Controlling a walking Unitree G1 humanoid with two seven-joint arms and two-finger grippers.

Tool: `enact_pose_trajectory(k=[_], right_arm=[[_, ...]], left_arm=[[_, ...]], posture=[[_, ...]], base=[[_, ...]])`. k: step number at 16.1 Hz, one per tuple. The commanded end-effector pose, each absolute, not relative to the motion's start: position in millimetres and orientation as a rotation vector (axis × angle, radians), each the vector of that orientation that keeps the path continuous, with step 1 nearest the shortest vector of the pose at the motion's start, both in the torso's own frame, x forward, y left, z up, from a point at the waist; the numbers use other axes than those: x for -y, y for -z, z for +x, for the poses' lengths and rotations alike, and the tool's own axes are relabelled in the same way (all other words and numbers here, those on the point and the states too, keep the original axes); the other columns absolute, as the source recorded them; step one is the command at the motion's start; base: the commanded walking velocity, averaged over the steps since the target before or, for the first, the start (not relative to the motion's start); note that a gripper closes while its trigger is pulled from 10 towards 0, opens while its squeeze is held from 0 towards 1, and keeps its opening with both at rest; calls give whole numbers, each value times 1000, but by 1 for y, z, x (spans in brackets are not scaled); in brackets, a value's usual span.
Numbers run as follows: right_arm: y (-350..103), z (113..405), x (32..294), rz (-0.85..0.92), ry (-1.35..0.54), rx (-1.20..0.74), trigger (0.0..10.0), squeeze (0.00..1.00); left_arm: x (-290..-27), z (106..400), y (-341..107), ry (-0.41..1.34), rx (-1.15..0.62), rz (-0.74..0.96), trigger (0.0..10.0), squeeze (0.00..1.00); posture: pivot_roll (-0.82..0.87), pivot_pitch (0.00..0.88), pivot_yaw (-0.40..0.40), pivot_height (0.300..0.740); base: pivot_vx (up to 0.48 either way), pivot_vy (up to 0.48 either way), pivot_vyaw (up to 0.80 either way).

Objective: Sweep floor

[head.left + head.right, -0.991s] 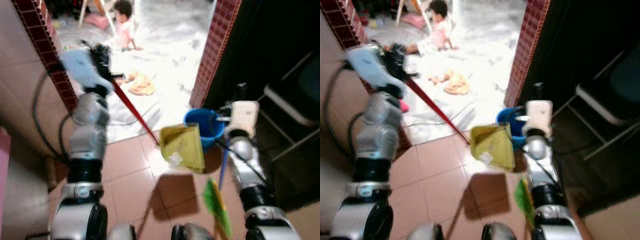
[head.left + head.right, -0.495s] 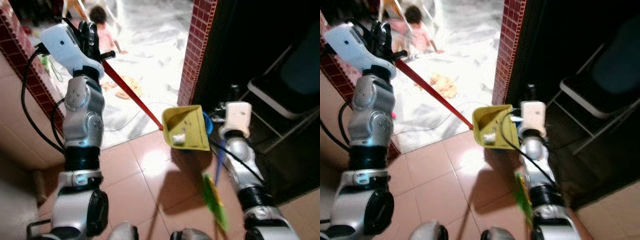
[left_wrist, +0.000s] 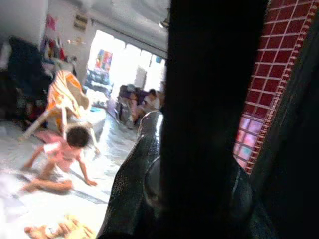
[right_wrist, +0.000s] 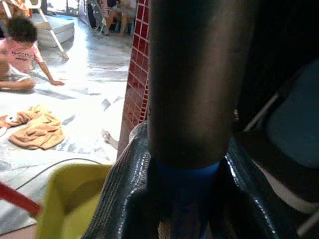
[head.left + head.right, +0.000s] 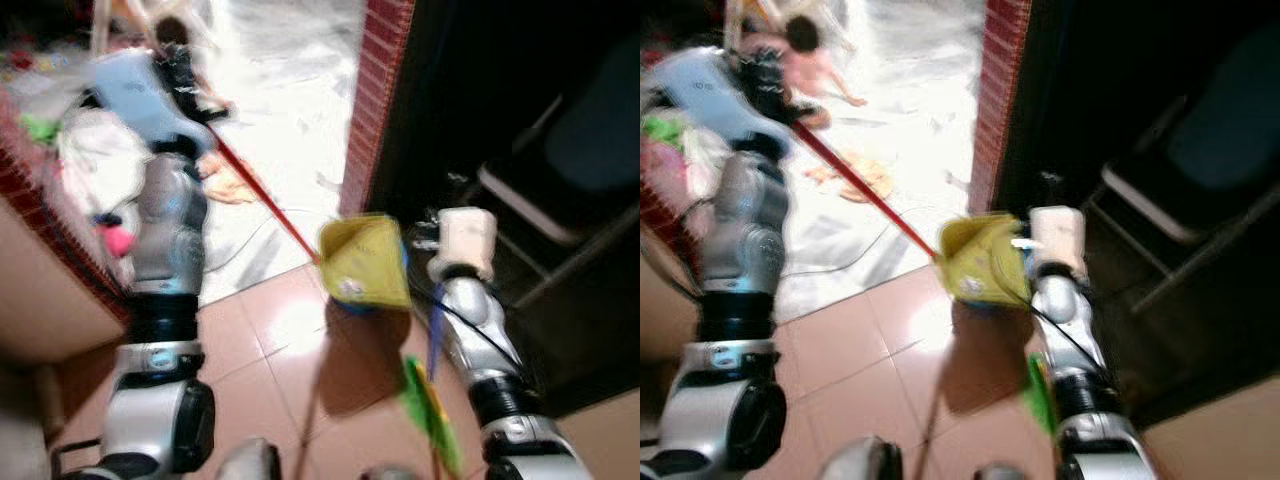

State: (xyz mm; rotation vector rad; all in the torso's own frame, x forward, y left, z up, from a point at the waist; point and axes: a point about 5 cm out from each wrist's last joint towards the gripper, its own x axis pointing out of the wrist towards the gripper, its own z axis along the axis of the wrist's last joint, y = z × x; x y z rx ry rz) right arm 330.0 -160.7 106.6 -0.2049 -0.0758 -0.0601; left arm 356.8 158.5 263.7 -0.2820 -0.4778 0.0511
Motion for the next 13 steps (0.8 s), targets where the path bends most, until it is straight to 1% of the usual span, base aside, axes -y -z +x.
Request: enact_pose_trajectory(k=[1, 2, 6, 11, 13], right_arm=[[-118, 333, 167, -199, 78, 124, 10000, 0], [-118, 332, 166, -198, 76, 124, 10000, 0], [-117, 332, 162, -196, 65, 122, 10000, 0], [-116, 333, 161, -185, 55, 122, 10000, 0], [-116, 333, 162, -180, 56, 120, 10000, 0]], left_arm=[[-154, 351, -287, -43, 598, -252, 10000, 0], [-154, 351, -288, -47, 605, -241, 10000, 0], [-149, 352, -286, -47, 600, -239, 10000, 0], [-147, 354, -290, -70, 637, -174, 10000, 0], [-134, 349, -287, -40, 663, -123, 10000, 0]], posture=[[-62, 38, 26, 740], [-62, 40, 26, 740], [-58, 36, 27, 740], [-51, 32, 28, 740], [-51, 36, 29, 740]], base=[[424, 0, 0], [424, 0, 0], [398, 267, 0], [398, 266, 0], [0, 0, 0]])
